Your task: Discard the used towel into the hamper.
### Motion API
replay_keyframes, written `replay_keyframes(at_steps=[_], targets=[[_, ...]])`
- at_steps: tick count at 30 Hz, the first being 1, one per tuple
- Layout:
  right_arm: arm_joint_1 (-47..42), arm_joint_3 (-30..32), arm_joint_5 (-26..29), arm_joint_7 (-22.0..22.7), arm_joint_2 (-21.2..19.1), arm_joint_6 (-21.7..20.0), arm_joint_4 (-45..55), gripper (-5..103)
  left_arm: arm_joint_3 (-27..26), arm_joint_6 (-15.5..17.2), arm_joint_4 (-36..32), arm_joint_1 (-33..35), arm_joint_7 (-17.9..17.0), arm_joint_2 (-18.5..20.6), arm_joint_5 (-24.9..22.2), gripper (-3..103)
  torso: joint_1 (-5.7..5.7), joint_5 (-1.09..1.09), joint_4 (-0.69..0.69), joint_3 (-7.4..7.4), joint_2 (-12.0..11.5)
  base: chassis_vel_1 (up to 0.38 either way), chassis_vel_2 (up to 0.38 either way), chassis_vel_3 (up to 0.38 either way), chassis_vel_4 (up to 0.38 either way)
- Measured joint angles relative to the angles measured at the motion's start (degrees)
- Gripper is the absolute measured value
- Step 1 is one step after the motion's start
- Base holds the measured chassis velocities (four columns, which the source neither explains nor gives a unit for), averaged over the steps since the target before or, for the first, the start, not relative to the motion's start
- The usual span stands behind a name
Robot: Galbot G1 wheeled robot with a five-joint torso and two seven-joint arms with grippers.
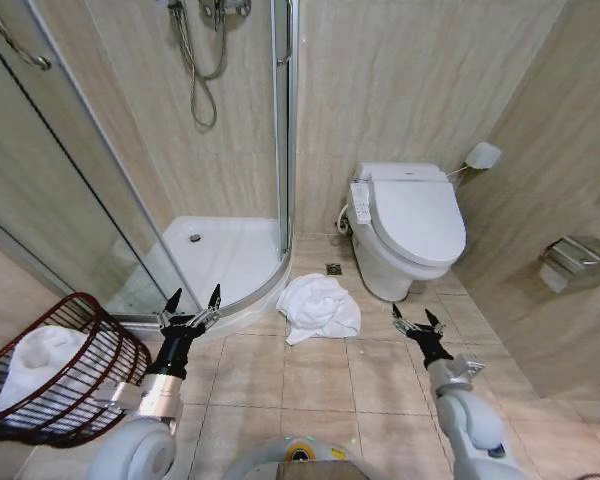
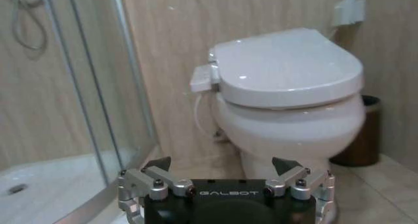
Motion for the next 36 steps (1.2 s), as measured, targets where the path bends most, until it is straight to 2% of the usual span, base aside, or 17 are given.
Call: replay_keyframes(at_steps=[4, 6, 12, 15, 20, 22, 30, 36], targets=[[0.9, -1.3, 1.8, -1.5, -1.0, 2.8, -3.3, 100, 0.0, 0.0, 0.0, 0.0, 0.0, 0.0, 0.0, 100, 0.00, -0.01, 0.00, 0.00, 0.0, 0.000, 0.000, 0.000, 0.000], [2.2, -2.5, 2.8, -1.9, -1.7, 5.9, -7.1, 100, 0.0, 0.0, 0.0, 0.0, 0.0, 0.0, 0.0, 100, 0.00, 0.00, 0.00, 0.00, 0.0, 0.000, 0.000, 0.000, 0.000], [4.7, -4.5, 3.3, -2.2, -3.1, 9.4, -13.8, 100, 0.0, 0.0, 0.0, 0.0, 0.0, 0.0, 0.0, 100, 0.00, 0.00, 0.00, 0.00, 0.0, 0.000, 0.000, 0.000, 0.000], [7.8, -5.4, -1.1, -2.0, -4.9, 13.3, -20.7, 100, 0.0, 0.0, 0.0, 0.0, 0.0, 0.0, 0.0, 100, 0.00, -0.01, 0.00, 0.00, 0.0, 0.000, 0.000, 0.000, 0.000], [10.0, -6.0, -3.2, -1.2, -5.4, 16.3, -24.2, 100, 0.0, 0.0, 0.0, 0.0, 0.0, 0.0, 0.0, 100, 0.00, -0.01, 0.00, 0.00, 0.0, 0.000, 0.000, 0.000, 0.000], [11.0, -6.6, -4.0, -1.2, -5.4, 19.2, -25.9, 100, 0.0, 0.0, 0.0, 0.0, 0.0, 0.0, 0.0, 100, 0.00, 0.00, 0.01, 0.00, 0.0, 0.000, 0.000, 0.000, 0.000], [10.3, -6.8, -3.4, -6.5, -5.1, 19.3, -25.6, 100, 0.0, 0.0, 0.0, 0.0, 0.0, 0.0, 0.0, 100, 0.00, -0.02, -0.01, -0.01, 0.0, 0.000, 0.000, 0.000, 0.000], [10.1, -7.1, -3.0, -7.4, -4.8, 19.0, -25.2, 100, 0.0, 0.0, 0.0, 0.0, 0.0, 0.0, 0.0, 100, -0.01, -0.02, 0.00, -0.01, 0.0, -0.032, 0.025, 0.034, -0.025]])
